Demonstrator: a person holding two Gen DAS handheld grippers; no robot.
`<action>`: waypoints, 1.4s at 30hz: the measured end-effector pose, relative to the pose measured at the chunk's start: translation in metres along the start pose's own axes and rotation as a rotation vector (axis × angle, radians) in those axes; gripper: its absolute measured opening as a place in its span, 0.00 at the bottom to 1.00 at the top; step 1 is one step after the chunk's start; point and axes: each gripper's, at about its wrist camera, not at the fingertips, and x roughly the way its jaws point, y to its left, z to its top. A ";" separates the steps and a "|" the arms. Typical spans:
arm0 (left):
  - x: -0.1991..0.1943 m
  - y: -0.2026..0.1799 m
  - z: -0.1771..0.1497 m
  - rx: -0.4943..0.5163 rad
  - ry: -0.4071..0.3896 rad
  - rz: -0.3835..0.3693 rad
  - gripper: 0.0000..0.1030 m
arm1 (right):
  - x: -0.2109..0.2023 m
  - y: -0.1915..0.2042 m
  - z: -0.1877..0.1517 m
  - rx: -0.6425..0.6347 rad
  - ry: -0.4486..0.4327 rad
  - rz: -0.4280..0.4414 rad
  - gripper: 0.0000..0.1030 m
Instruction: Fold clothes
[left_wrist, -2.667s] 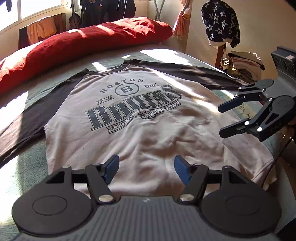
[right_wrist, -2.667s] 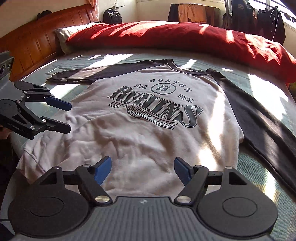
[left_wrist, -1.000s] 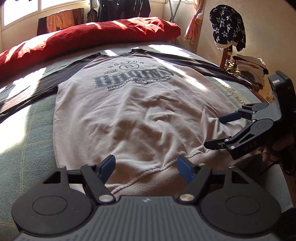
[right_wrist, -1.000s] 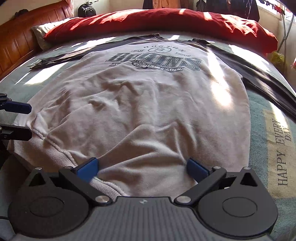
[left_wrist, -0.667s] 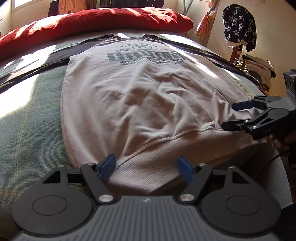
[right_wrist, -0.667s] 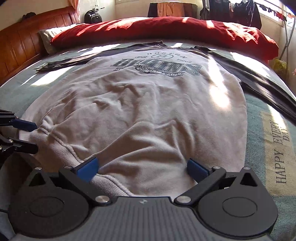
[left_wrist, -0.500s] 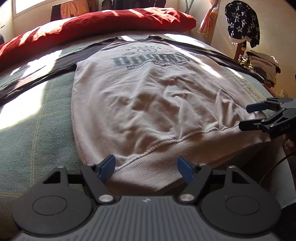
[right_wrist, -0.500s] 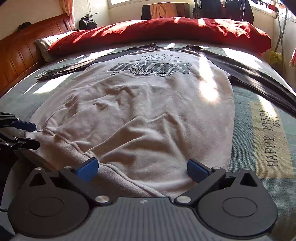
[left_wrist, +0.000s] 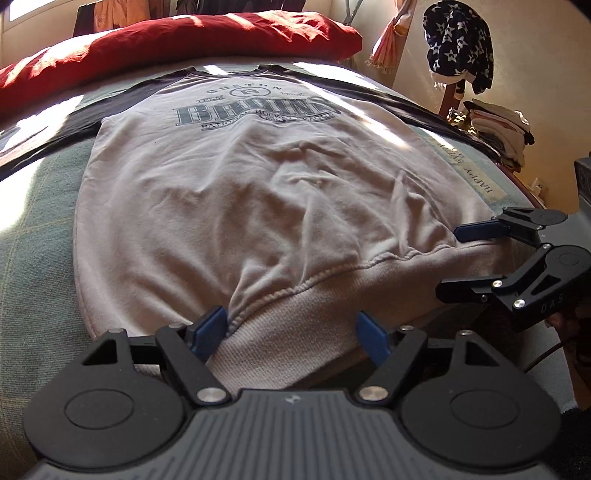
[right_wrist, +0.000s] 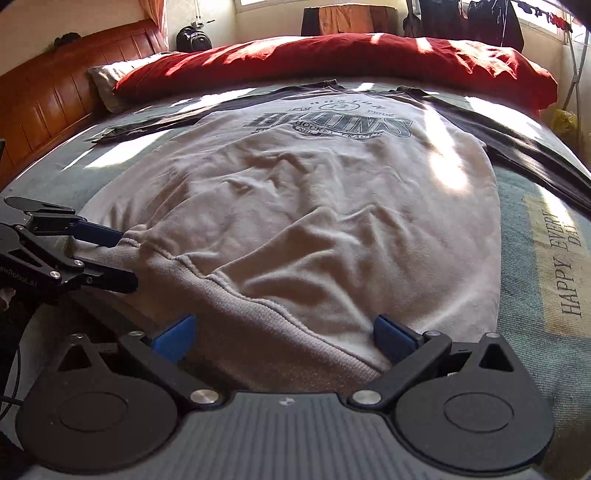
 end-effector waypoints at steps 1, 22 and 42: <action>-0.005 -0.001 0.000 0.018 0.008 0.000 0.75 | 0.000 -0.001 -0.002 0.000 -0.006 0.002 1.00; 0.019 -0.037 0.030 -0.059 0.061 0.065 0.75 | 0.004 0.006 -0.005 -0.026 -0.016 -0.045 1.00; -0.008 -0.044 0.025 -0.079 0.008 0.089 0.77 | 0.006 0.014 -0.009 -0.077 -0.019 -0.084 1.00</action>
